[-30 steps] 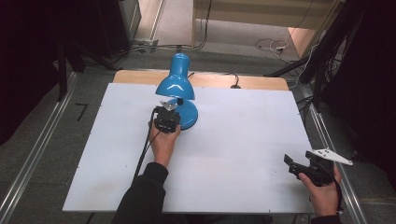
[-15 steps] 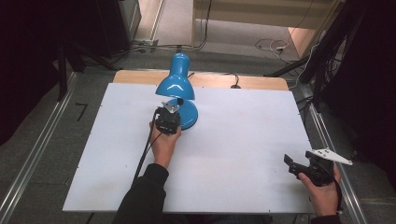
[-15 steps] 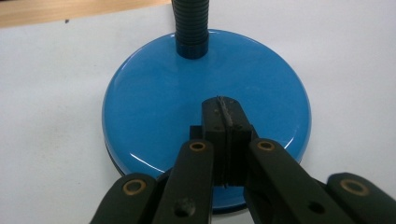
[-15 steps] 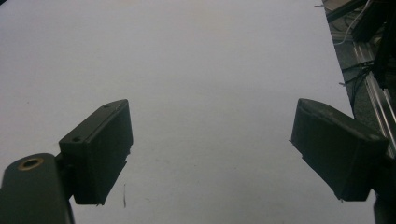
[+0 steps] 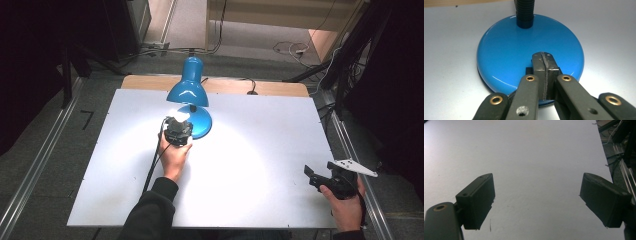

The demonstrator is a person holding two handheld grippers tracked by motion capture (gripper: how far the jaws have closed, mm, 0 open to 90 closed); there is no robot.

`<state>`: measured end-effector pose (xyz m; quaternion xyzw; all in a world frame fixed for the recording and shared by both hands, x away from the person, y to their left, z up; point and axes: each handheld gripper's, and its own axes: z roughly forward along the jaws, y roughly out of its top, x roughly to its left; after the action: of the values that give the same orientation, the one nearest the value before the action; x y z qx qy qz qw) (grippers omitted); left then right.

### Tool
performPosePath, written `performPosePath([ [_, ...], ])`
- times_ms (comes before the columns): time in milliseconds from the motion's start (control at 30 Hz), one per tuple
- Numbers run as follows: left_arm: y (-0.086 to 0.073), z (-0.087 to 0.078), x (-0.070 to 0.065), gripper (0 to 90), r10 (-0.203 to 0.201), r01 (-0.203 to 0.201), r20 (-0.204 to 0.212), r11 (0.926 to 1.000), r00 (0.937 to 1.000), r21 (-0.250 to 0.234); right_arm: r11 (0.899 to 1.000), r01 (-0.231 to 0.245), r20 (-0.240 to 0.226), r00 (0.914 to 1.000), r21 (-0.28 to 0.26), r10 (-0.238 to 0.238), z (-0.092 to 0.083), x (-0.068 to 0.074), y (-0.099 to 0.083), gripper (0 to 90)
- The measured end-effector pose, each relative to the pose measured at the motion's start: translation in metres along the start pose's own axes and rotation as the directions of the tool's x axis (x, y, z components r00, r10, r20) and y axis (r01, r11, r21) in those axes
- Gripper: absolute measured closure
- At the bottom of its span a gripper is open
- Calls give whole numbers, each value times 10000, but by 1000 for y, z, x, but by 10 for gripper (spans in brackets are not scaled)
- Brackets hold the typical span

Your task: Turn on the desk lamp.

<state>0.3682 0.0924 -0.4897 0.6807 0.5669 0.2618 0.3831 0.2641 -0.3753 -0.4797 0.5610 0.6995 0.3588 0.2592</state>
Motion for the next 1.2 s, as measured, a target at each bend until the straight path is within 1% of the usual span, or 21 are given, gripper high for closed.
performPosePath([
  [33, 0, -3, 2, 900, 28, -28, 28, 10000, 10000, -17, 10000, 13, 4, 10000, -6, -13, 0, 0, 0, 114],
  [100, 0, -9, 5, 900, -206, 209, 231, 9997, 9995, -140, 10000, -33, 16, 10000, -4, 33, 0, 0, 0, 114],
  [167, -3, -15, 8, 900, -315, 321, 404, 9994, 9987, -152, 10000, -24, 14, 10000, -5, 24, 0, 0, 0, 114],
  [200, -4, -17, 9, 900, -343, 348, 469, 9994, 9983, -83, 10000, -16, 18, 10000, -6, 16, 0, 0, 0, 114],
  [267, -7, -22, 13, 900, -423, 426, 540, 9991, 9976, -37, 10000, -47, 29, 10000, -13, 47, -1, 0, 0, 114],
  [300, -8, -25, 16, 896, -530, 533, 673, 9986, 9963, -38, 10000, -43, 43, 10000, -24, 43, -1, 1, 0, 114],
  [367, -11, -31, 19, 888, -620, 633, 781, 9979, 9950, -139, 10000, 2, 29, 10000, -16, -2, -1, 2, 0, 114],
  [400, -11, -31, 19, 873, -620, 633, 781, 9979, 9950, -139, 10000, 47, 33, 10000, -24, -47, -1, 2, 0, 114],
  [467, -14, -39, 23, 843, -657, 677, 857, 9975, 9942, -198, 10000, 33, 20, 10000, -31, -32, -1, 2, 1, 114],
  [600, -19, -49, 28, 752, -791, 824, 1014, 9962, 9917, -290, 10000, -16, 19, 10000, -1, 16, -1, 2, 0, 114],
  [667, -22, -52, 30, 692, -827, 865, 1057, 9957, 9910, -318, 10000, -36, 33, 10000, -10, 36, -1, 2, 0, 114],
  [733, -26, -55, 32, 621, -807, 842, 1072, 9960, 9910, -282, 10000, -10, 42, 10000, -24, 10, -1, 2, 0, 114],
  [833, -31, -61, 34, 553, -732, 765, 1071, 9967, 9916, -263, 10000, 13, 33, 10000, -36, -13, -1, 2, 0, 114],
  [967, -38, -70, 34, 423, -384, 418, 868, 9984, 9955, -380, 10000, 0, 28, 10000, -22, 0, -2, 2, 0, 114],
  [1067, -42, -73, 35, 343, -350, 376, 803, 9988, 9962, -311, 10000, -11, 17, 10000, 25, 11, -1, 2, 0, 114],
  [1133, -45, -74, 39, 322, -453, 476, 790, 9985, 9958, -281, 10000, -59, 17, 10000, -13, 59, -2, 2, 0, 114],
  [1200, -48, -75, 42, 278, -543, 555, 683, 9983, 9962, -156, 10000, -27, 12, 10000, -39, 27, -3, 2, -1, 114],
])
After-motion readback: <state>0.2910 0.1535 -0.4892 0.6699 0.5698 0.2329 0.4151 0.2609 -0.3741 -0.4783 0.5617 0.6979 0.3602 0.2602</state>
